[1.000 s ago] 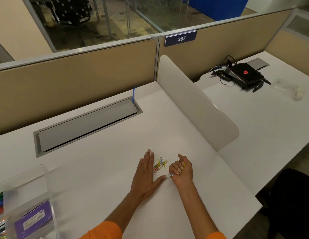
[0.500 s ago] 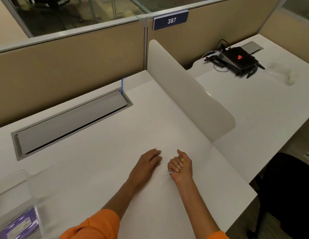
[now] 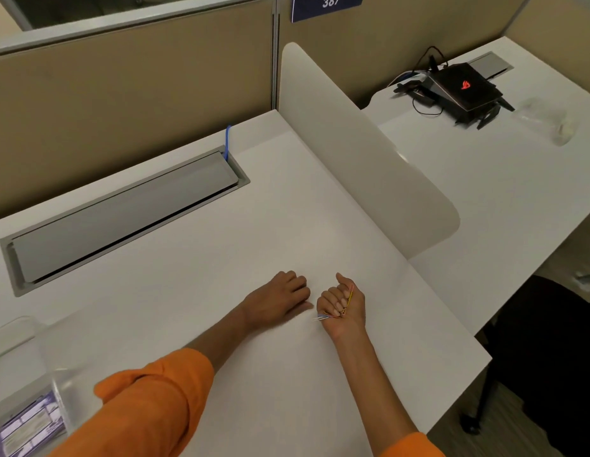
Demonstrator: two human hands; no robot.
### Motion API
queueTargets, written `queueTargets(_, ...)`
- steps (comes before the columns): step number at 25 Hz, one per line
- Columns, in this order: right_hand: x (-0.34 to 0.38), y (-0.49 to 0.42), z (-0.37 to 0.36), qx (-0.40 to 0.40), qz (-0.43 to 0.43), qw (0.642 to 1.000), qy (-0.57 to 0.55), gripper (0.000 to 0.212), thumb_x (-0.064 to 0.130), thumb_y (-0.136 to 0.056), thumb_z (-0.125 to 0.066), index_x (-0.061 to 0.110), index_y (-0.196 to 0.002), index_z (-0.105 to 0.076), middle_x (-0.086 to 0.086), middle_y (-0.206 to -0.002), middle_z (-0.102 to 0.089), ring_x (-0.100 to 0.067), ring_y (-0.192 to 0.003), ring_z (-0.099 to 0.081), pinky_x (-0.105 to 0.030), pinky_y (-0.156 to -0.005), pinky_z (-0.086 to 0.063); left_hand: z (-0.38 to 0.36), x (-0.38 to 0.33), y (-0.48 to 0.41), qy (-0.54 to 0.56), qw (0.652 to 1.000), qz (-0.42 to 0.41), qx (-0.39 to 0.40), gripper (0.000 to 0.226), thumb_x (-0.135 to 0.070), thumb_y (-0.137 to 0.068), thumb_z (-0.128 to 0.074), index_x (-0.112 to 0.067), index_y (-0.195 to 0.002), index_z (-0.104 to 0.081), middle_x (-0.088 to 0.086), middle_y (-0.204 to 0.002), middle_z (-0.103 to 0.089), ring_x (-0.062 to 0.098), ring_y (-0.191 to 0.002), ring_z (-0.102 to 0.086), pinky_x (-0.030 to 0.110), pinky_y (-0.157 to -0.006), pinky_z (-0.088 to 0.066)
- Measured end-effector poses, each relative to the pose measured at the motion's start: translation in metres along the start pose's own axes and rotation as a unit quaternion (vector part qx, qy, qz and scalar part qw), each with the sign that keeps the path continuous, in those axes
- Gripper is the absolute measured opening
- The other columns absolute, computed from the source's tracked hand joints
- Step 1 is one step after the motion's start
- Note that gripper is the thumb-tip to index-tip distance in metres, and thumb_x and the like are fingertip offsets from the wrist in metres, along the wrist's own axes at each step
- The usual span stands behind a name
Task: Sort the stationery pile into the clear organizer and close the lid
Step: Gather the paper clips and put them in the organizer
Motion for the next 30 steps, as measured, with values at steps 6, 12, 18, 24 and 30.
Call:
queueTargets(6, 0.003, -0.001, 0.0, 0.008, -0.004, 1.0, -0.021, 0.055, 0.016, -0.089, -0.049, 0.019, -0.037, -0.032, 0.004, -0.029, -0.026, -0.009, -0.02, -0.023, -0.014, -0.024, -0.018, 0.001, 0.01, -0.008, 0.006, 0.996, -0.084, 0.009, 0.035, -0.038, -0.104, -0.041, -0.014, -0.082, -0.053, 0.001, -0.076, -0.05, 0.019, -0.067, -0.042, 0.031, -0.065, -0.038)
queueTargets(12, 0.006, 0.0, 0.0, 0.021, 0.003, 0.999, -0.038, 0.052, 0.016, -0.084, -0.053, 0.018, -0.037, -0.032, 0.004, -0.029, -0.026, -0.009, -0.021, -0.023, -0.014, -0.026, -0.015, 0.001, 0.01, -0.015, -0.032, 0.992, -0.118, -0.015, 0.052, -0.038, -0.106, -0.031, -0.014, -0.064, -0.051, 0.001, -0.062, -0.049, 0.022, -0.049, -0.044, 0.029, -0.055, -0.037)
queueTargets(18, 0.008, 0.0, -0.001, 0.066, 0.021, 0.997, -0.037, 0.053, 0.003, -0.05, -0.084, 0.018, -0.038, -0.035, 0.003, -0.03, -0.028, -0.009, -0.021, -0.025, -0.017, -0.024, -0.021, -0.004, 0.011, -0.02, -0.042, 0.995, -0.086, -0.014, 0.052, -0.036, -0.1, -0.044, -0.014, -0.054, -0.046, 0.001, -0.052, -0.042, 0.023, -0.04, -0.039, 0.027, -0.042, -0.039)
queueTargets(24, 0.011, 0.003, -0.005, 0.052, 0.036, 0.997, -0.045, 0.05, 0.006, -0.058, -0.075, 0.019, -0.038, -0.032, 0.004, -0.03, -0.027, -0.009, -0.022, -0.024, -0.017, -0.024, -0.021, 0.017, 0.005, -0.018, 0.286, 0.885, 0.329, -0.164, 0.059, -0.043, -0.1, -0.043, -0.016, -0.051, -0.023, 0.002, -0.045, -0.027, 0.019, -0.042, -0.025, 0.036, -0.049, -0.039)
queueTargets(30, -0.001, 0.005, -0.021, 0.037, 0.034, 0.997, -0.059, 0.055, 0.016, -0.088, -0.052, 0.019, -0.037, -0.033, 0.004, -0.031, -0.028, -0.009, -0.022, -0.024, -0.017, -0.024, -0.02, 0.033, -0.015, -0.015, 0.794, 0.21, 0.424, -0.382, 0.058, -0.039, -0.099, -0.048, -0.019, -0.053, -0.02, -0.001, -0.051, -0.018, 0.013, -0.041, -0.014, 0.027, -0.042, -0.012)
Point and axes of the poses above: each hand's wrist, its own y-axis away from the middle knuckle, its own z-axis out of the back of the hand, x = y × z, the point moved 3 cm from there along -y, towards the middle knuckle
